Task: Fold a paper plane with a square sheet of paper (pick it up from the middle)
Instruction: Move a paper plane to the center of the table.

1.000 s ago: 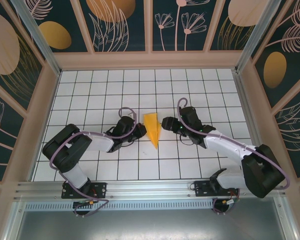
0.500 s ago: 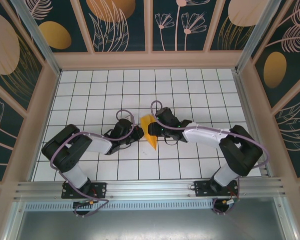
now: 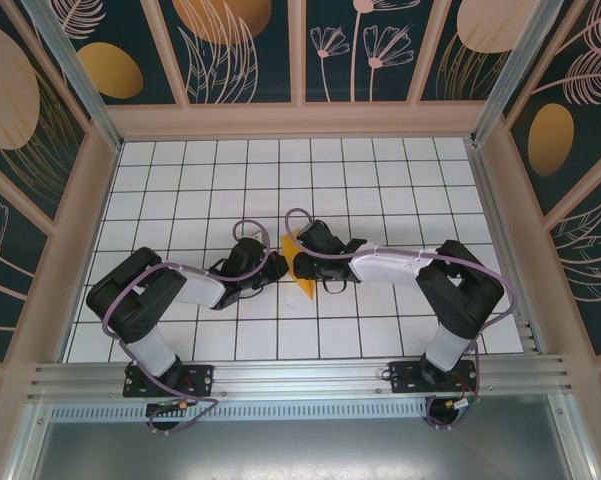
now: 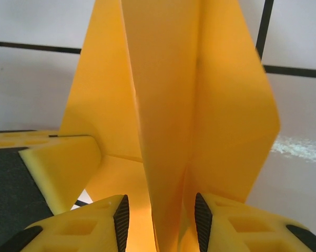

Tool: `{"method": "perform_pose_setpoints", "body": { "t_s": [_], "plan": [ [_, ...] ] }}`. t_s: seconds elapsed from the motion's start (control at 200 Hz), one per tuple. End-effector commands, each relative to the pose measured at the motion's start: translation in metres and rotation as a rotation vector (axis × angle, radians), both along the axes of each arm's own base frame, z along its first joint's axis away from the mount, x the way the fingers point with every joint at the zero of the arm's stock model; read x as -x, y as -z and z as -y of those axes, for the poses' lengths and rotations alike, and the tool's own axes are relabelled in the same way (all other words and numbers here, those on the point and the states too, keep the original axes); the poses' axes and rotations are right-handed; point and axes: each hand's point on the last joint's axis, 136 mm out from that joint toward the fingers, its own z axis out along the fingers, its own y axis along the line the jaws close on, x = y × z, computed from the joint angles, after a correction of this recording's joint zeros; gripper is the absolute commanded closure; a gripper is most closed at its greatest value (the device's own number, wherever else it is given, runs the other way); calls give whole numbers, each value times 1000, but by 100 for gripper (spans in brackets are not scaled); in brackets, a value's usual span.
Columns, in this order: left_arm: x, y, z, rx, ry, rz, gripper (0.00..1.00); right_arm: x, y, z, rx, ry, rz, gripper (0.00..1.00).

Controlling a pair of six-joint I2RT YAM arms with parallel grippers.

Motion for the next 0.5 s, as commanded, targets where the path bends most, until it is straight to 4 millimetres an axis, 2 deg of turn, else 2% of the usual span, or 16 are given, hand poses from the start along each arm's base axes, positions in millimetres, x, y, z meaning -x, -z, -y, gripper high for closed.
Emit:
{"method": "perform_pose_setpoints", "body": {
  "t_s": [0.0, 0.085, 0.28, 0.495],
  "plan": [
    [-5, -3, 0, 15, -15, 8, 100, 2, 6, -2, 52, -9, -2, 61],
    [-5, -4, -2, 6, -23, 9, 100, 3, 9, -3, 76, -4, 1, 65],
    [-10, -10, -12, -38, -59, 14, 89, -1, 16, 0, 157, 54, 18, 70],
    [-13, -14, -46, -142, -155, 2, 72, -2, 23, -4, 223, 100, 39, 75]
  ]
}}
